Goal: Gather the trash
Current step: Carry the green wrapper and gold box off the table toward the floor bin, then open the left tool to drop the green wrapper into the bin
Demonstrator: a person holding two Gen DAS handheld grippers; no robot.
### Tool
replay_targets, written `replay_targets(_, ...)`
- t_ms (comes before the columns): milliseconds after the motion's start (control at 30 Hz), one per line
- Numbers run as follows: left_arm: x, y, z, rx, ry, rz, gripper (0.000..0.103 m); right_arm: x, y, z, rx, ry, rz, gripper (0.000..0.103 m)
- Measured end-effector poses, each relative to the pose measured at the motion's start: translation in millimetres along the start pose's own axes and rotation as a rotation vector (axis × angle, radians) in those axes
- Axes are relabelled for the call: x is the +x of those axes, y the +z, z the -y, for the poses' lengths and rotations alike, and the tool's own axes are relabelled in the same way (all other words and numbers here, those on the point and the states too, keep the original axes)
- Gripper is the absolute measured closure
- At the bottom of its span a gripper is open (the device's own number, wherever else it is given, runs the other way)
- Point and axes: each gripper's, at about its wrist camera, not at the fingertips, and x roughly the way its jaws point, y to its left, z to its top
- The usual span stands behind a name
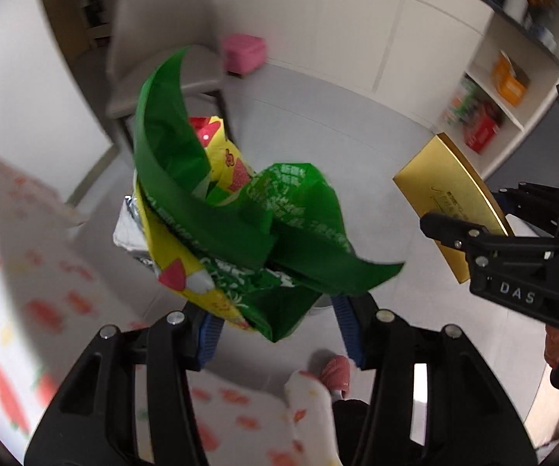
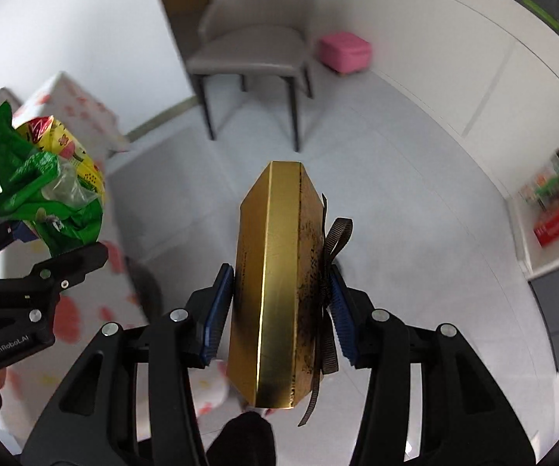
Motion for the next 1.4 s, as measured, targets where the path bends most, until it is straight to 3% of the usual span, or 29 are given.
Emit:
replay_targets(167,69,18,46,0.068,-0.027,-0.063,0.052,59,-9,35,0.060,0.020,-0.037,0.057)
replay_targets(300,120,23,60,0.088,0.001,-0.133,0.052,109,-11,60,0.071,0.054,-0.067,0.056)
replay_targets(400,133,12,54,0.071,0.015,-0.165,0.052,137,-12,70,0.068,0.064,-0.078,0.057)
replay_targets(567,155,29,64,0.060,0.023,-0.191,0.052,166,-11,75,0.078,0.078,-0.100,0.056)
replay_targets(767,171,31,65,0.096,0.033,-0.231,0.051,180,-13,73,0.088,0.098,-0.121,0.056)
replay_targets(867,175,27,63,0.098,0.037,-0.245,0.051,182,-15,72,0.087,0.104,-0.124,0.031)
replay_targets(1400,202,38,85,0.149,0.021,-0.277,0.049,164,-34,110,0.179,0.066,-0.132,0.030)
